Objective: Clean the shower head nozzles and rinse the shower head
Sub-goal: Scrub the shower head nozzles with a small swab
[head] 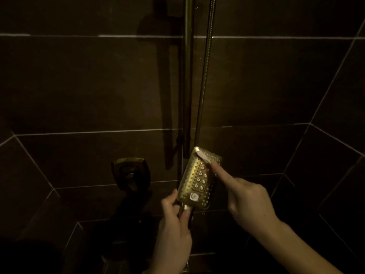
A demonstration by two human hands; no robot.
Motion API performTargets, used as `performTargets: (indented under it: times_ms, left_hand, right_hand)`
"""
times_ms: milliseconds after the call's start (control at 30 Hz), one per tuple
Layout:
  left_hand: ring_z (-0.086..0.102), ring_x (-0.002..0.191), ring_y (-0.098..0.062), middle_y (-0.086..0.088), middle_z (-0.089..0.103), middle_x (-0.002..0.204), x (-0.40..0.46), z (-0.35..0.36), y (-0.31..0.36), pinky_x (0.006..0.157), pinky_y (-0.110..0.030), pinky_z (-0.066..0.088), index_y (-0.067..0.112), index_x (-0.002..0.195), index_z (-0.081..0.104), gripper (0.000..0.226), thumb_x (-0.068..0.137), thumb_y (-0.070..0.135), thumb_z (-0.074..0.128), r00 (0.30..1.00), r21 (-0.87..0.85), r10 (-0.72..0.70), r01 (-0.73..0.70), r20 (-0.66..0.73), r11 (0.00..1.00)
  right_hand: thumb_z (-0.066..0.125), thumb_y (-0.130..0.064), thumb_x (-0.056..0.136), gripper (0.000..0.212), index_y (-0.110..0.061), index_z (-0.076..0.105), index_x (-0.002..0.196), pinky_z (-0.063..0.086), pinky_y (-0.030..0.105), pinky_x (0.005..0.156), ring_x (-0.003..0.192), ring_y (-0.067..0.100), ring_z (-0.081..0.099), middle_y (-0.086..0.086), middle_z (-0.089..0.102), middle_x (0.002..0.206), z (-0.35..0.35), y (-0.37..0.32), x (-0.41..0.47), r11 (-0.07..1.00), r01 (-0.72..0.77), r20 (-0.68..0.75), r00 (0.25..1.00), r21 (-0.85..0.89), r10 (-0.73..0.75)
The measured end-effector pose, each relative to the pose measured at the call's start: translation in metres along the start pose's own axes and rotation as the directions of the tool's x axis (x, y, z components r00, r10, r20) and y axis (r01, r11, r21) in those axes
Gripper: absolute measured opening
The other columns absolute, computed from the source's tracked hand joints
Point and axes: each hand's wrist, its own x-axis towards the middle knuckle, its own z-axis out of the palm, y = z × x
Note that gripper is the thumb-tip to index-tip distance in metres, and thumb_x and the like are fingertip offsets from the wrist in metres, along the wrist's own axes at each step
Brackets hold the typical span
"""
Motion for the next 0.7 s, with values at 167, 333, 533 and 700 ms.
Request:
performTargets:
  times_ms: [167,333,533,700]
  left_hand:
    - [0.066,0.074,-0.008,0.027,0.069,0.106,-0.003,0.002,-0.004,0.061,-0.028,0.050,0.078,0.111,0.019,0.070,0.101,0.017,0.052,1.000,-0.017,-0.002,0.002,-0.004,1.000]
    - [0.067,0.065,-0.013,0.017,0.067,0.114,-0.006,0.005,-0.006,0.047,-0.019,0.047,0.085,0.097,0.021,0.076,0.102,0.015,0.051,0.997,-0.053,-0.048,0.045,-0.055,0.998]
    - [0.068,0.060,-0.016,0.015,0.066,0.114,-0.006,0.004,-0.006,0.047,-0.023,0.049,0.084,0.098,0.026,0.072,0.102,0.017,0.053,0.997,-0.113,-0.043,0.035,-0.069,0.993]
    - [0.065,0.052,-0.020,0.006,0.068,0.109,-0.005,0.001,-0.009,0.041,-0.027,0.047,0.079,0.102,0.029,0.068,0.101,0.017,0.055,0.997,-0.166,-0.027,0.014,-0.077,0.986]
  right_hand:
    - [0.075,-0.011,0.074,0.102,-0.038,0.016,0.153,0.043,0.022,0.038,0.044,0.002,0.043,-0.007,0.058,0.063,0.002,-0.006,-0.004,0.995,0.026,0.037,0.999,-0.097,-0.023]
    - [0.077,-0.011,0.072,0.111,-0.039,0.007,0.154,0.044,0.020,0.039,0.041,0.004,0.044,-0.008,0.054,0.059,0.006,-0.009,-0.015,0.993,-0.004,0.068,0.998,-0.115,0.011]
    - [0.072,-0.005,0.073,0.111,-0.042,0.005,0.154,0.049,0.028,0.039,0.043,0.006,0.047,-0.008,0.054,0.060,0.005,-0.003,-0.021,0.992,-0.097,0.022,0.995,-0.083,0.099]
    - [0.072,-0.003,0.075,0.105,-0.040,0.013,0.154,0.046,0.026,0.038,0.042,0.005,0.044,-0.009,0.050,0.059,0.008,0.001,-0.028,0.983,-0.180,0.019,0.983,-0.040,0.181]
